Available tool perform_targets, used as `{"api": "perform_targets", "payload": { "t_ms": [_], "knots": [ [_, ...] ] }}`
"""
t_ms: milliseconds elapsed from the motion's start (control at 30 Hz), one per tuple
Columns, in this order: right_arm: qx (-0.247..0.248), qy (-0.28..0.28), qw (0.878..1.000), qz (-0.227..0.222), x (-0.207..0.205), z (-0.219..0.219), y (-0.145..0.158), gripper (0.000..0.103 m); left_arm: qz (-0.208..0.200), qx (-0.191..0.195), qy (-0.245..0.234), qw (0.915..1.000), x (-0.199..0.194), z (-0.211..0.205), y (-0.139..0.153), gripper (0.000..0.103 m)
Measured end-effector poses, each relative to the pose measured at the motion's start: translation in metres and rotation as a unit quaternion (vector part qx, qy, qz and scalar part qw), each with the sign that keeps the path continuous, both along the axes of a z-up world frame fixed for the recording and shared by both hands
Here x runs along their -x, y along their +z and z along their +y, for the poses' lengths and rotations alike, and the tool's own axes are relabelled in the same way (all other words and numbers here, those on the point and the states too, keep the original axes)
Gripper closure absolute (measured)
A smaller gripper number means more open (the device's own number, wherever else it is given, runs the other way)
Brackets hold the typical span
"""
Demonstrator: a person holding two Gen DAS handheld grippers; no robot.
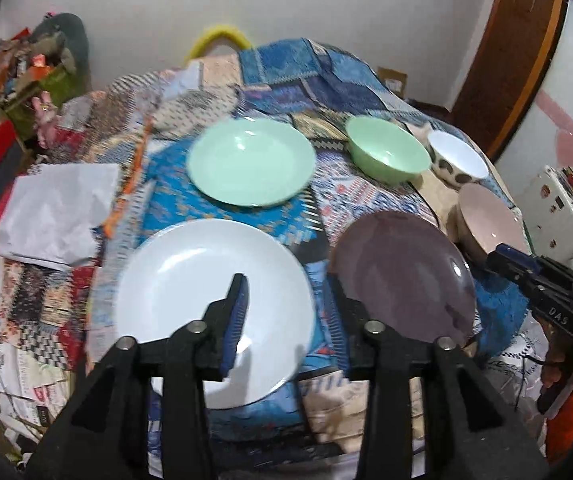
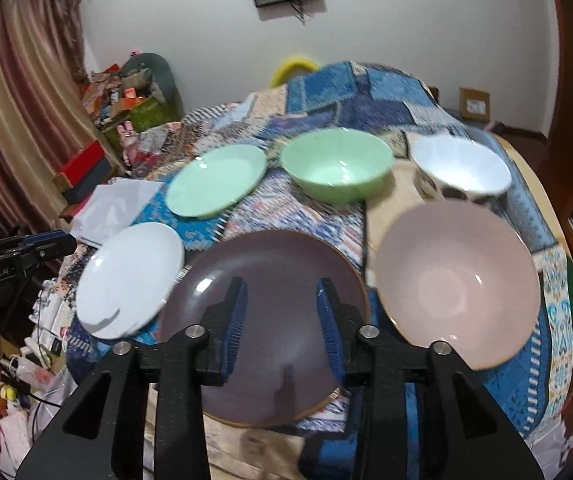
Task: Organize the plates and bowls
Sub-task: 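Lower the purple plate onto the cloth and open both tools, then move both tools to the white plate and close them on its rim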
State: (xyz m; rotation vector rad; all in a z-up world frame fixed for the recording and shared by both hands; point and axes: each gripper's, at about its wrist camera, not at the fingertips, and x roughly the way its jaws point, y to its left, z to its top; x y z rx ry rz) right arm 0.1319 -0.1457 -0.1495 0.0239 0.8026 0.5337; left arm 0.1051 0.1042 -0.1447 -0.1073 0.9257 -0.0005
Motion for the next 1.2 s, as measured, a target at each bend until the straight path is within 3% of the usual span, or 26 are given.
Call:
{"api": "perform_targets", "payload": {
  "t_ms": [233,500,767,1200],
  "knots": [
    [0.004,0.044,0.999,-0.025,0.002,0.037,0.013,0.051,-0.014,-0.02,0.044,0.9987,0.026,0.036,0.01,0.054],
    [0.015,0.092,0.995,-0.026,-0.001,0.081,0.012,0.05,-0.009,-0.031,0.087,0.9957,0.047,0.076,0.005,0.046],
    [0.033,0.127,0.991,0.001,-0.013,0.118,-0.004,0.05,0.023,-0.025,0.107,0.9937,0.047,0.102,-0.022,0.045],
    [0.081,0.157,0.982,0.059,-0.045,0.157,-0.042,0.05,0.082,0.025,0.109,0.9904,0.03,0.129,-0.079,0.045]
  ]
}}
